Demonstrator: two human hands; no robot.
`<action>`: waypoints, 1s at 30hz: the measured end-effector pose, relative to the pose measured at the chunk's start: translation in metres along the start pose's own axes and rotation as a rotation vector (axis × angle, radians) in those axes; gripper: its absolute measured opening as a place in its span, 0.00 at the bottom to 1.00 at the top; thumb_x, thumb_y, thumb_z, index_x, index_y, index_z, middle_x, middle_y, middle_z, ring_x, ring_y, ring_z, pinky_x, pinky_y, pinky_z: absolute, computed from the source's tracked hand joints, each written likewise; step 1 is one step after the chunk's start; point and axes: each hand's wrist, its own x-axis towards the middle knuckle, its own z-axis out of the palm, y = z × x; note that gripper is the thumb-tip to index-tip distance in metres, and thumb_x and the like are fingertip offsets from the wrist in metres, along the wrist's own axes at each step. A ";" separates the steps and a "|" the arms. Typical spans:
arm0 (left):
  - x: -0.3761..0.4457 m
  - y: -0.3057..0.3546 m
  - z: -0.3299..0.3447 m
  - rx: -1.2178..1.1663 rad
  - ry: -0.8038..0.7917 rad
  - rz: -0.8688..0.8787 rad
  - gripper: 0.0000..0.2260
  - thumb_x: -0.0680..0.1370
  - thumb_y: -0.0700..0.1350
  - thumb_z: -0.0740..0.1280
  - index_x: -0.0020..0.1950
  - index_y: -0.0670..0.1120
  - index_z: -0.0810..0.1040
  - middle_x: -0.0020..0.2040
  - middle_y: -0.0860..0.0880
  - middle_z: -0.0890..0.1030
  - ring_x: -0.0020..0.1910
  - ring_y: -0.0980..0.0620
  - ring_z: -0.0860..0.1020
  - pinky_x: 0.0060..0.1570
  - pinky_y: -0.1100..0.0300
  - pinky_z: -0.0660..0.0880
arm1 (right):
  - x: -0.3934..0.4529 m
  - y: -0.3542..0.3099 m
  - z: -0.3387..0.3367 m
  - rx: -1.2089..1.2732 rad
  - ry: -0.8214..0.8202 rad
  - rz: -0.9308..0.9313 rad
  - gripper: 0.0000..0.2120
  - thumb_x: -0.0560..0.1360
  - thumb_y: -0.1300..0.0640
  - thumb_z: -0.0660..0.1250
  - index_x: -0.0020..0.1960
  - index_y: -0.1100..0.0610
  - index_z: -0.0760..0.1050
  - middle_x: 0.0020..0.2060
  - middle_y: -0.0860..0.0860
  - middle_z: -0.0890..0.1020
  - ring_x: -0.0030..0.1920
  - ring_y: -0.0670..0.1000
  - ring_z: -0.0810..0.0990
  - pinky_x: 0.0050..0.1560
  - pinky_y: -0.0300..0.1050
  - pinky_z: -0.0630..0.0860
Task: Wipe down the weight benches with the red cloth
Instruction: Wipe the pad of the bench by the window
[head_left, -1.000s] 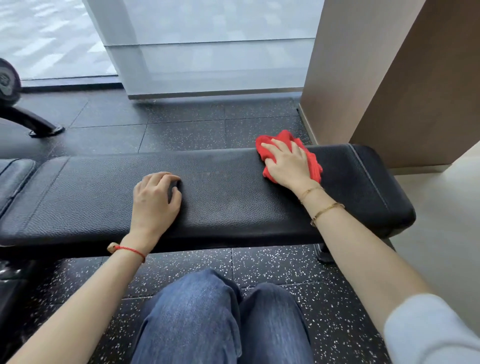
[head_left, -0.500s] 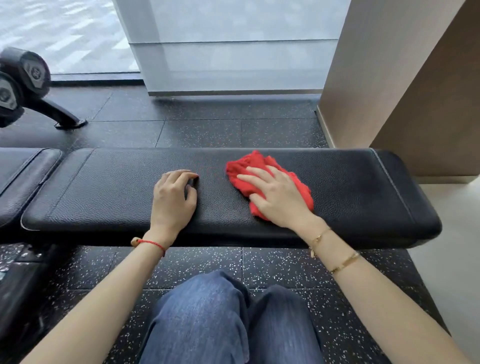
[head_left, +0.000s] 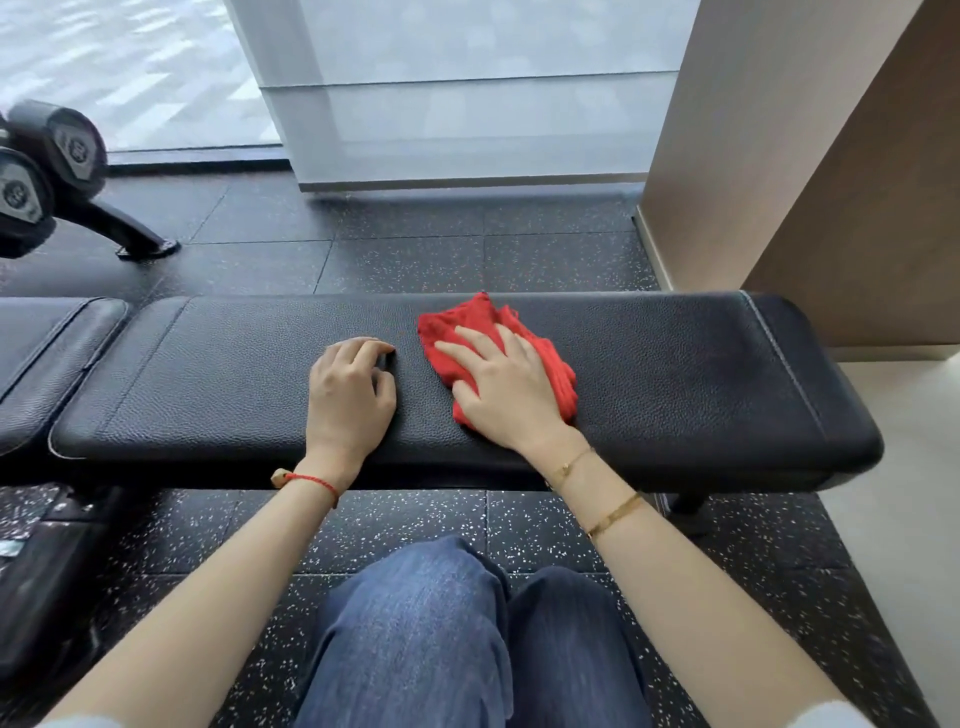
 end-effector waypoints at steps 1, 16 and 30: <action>0.000 0.000 0.000 -0.001 0.001 0.003 0.12 0.74 0.35 0.65 0.56 0.42 0.81 0.57 0.44 0.82 0.59 0.41 0.76 0.63 0.46 0.70 | -0.012 0.005 -0.002 -0.009 0.006 -0.008 0.25 0.77 0.48 0.60 0.73 0.39 0.65 0.75 0.42 0.65 0.75 0.58 0.59 0.77 0.52 0.51; 0.001 -0.001 0.005 0.024 0.031 0.000 0.12 0.74 0.37 0.64 0.56 0.43 0.80 0.54 0.45 0.81 0.56 0.43 0.76 0.62 0.49 0.70 | -0.009 0.120 -0.041 -0.069 0.151 0.449 0.24 0.78 0.49 0.59 0.74 0.43 0.66 0.76 0.46 0.64 0.75 0.60 0.59 0.76 0.55 0.52; 0.001 0.002 0.003 0.017 0.032 -0.037 0.10 0.74 0.38 0.65 0.54 0.43 0.81 0.51 0.45 0.82 0.55 0.42 0.77 0.60 0.48 0.71 | -0.016 0.041 -0.009 -0.038 0.057 -0.025 0.24 0.76 0.48 0.61 0.72 0.39 0.67 0.74 0.41 0.66 0.74 0.55 0.62 0.75 0.51 0.54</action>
